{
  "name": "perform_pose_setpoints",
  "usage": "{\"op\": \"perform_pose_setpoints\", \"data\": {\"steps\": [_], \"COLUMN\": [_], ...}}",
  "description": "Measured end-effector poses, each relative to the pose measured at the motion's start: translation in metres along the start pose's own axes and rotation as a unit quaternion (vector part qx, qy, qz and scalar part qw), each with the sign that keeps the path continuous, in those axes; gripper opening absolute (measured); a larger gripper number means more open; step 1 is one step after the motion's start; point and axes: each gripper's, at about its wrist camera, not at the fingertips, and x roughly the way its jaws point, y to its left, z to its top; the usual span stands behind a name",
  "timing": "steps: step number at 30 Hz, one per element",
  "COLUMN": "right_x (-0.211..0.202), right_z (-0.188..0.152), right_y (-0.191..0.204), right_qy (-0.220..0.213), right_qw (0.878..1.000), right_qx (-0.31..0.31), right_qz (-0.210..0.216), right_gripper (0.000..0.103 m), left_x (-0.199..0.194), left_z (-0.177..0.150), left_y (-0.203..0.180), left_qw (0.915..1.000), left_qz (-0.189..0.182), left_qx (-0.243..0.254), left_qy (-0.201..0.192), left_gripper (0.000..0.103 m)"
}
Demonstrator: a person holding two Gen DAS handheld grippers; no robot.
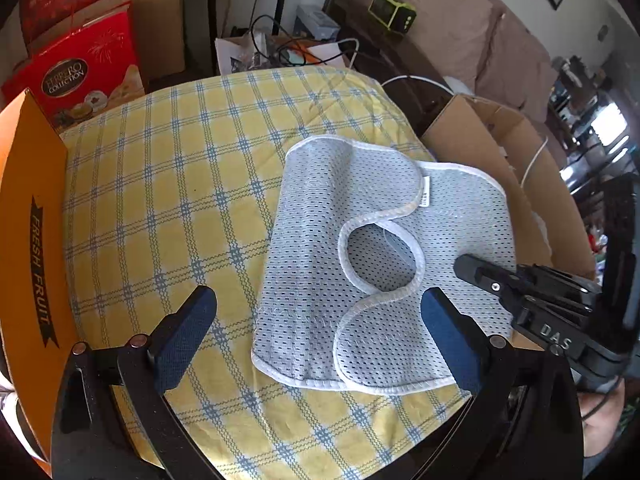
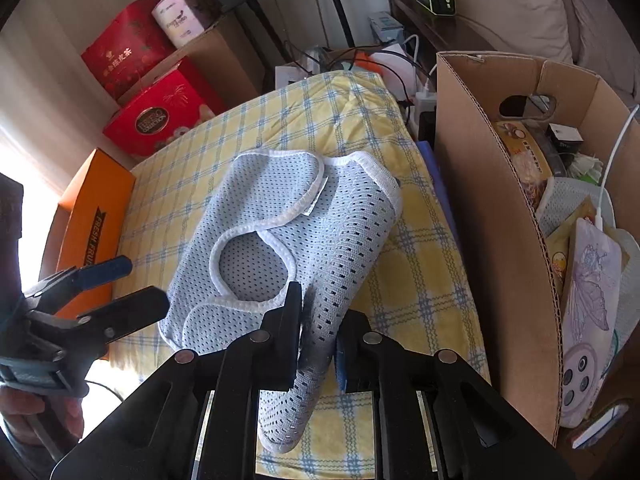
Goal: Organize objects
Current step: 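Grasp the white mesh garment with the right gripper while the left gripper grasps it too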
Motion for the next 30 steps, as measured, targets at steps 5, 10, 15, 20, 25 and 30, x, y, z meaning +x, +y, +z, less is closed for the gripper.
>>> {"op": "perform_pose_setpoints", "data": {"steps": [5, 10, 15, 20, 25, 30], "right_x": [-0.001, 0.001, -0.002, -0.014, -0.032, -0.046], "right_z": [-0.006, -0.005, -0.003, 0.0, 0.008, 0.019], "right_y": [-0.002, -0.004, -0.001, 0.011, 0.028, 0.061], "right_qy": [0.0, 0.001, -0.009, -0.023, -0.038, -0.045], "right_qw": [1.0, 1.0, 1.0, 0.999, 0.998, 0.996], "right_qx": [-0.003, -0.007, 0.004, 0.003, -0.002, -0.018], "right_qz": [-0.013, -0.004, 0.013, 0.026, 0.047, 0.08], "right_gripper": [0.025, 0.019, 0.014, 0.013, 0.013, 0.013], "left_x": [0.032, 0.031, 0.022, -0.013, -0.058, -0.1], "left_z": [-0.001, -0.003, -0.003, 0.001, 0.01, 0.018], "left_y": [0.006, 0.001, -0.003, -0.01, -0.012, 0.005], "left_qw": [0.9994, 0.9994, 0.9996, 0.9985, 0.995, 0.9911], "left_qz": [0.012, 0.029, 0.02, 0.017, 0.033, 0.063], "left_qx": [-0.004, 0.008, 0.018, 0.041, 0.07, 0.074], "left_qy": [0.034, 0.017, 0.007, -0.031, -0.063, -0.091], "left_gripper": [0.076, 0.04, 0.021, 0.019, 0.019, 0.019]}}
